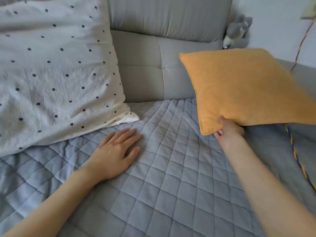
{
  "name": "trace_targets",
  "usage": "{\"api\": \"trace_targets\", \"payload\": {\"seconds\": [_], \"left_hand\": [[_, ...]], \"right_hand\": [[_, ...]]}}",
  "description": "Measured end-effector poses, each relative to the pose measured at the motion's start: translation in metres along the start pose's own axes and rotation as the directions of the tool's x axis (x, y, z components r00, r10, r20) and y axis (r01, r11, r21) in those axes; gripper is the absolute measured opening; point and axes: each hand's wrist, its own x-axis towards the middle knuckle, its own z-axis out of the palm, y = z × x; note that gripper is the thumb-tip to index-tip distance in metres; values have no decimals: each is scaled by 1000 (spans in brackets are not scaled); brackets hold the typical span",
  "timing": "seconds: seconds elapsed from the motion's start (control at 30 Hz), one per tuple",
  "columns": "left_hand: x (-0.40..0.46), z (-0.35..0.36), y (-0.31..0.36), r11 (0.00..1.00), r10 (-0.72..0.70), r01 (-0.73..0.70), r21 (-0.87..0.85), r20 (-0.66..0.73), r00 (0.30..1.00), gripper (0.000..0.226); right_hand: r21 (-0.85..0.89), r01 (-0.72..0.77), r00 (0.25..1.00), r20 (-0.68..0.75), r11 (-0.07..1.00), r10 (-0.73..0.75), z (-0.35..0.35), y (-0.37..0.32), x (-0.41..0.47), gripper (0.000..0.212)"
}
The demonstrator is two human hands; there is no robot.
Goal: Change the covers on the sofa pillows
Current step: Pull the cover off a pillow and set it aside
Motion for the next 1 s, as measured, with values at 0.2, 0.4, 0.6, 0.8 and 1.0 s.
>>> {"api": "trace_targets", "payload": {"seconds": [0.2, 0.4, 0.6, 0.8, 1.0], "left_hand": [[-18, -7, 15, 994, -82, 86, -64, 62, 995, 95], [-62, -51, 65, 612, -218, 265, -745, 162, 962, 33], [-107, -81, 116, 140, -220, 359, -923, 324, 920, 48], [-127, -94, 124, 14, -376, 396, -918, 362, 853, 28], [-112, -147, 150, -45, -367, 222, -974, 223, 903, 17]], "right_hand": [[-8, 21, 974, 226, 1000, -19, -16, 18, -73, 21], [-42, 3, 919, 394, 999, 14, -51, 15, -148, 14], [-135, 46, 836, 548, 990, 36, -103, 37, -229, 13], [-507, 742, 610, 781, 439, -129, -144, 17, -241, 27], [-299, 850, 66, 878, -435, -474, -145, -22, -214, 90]]}}
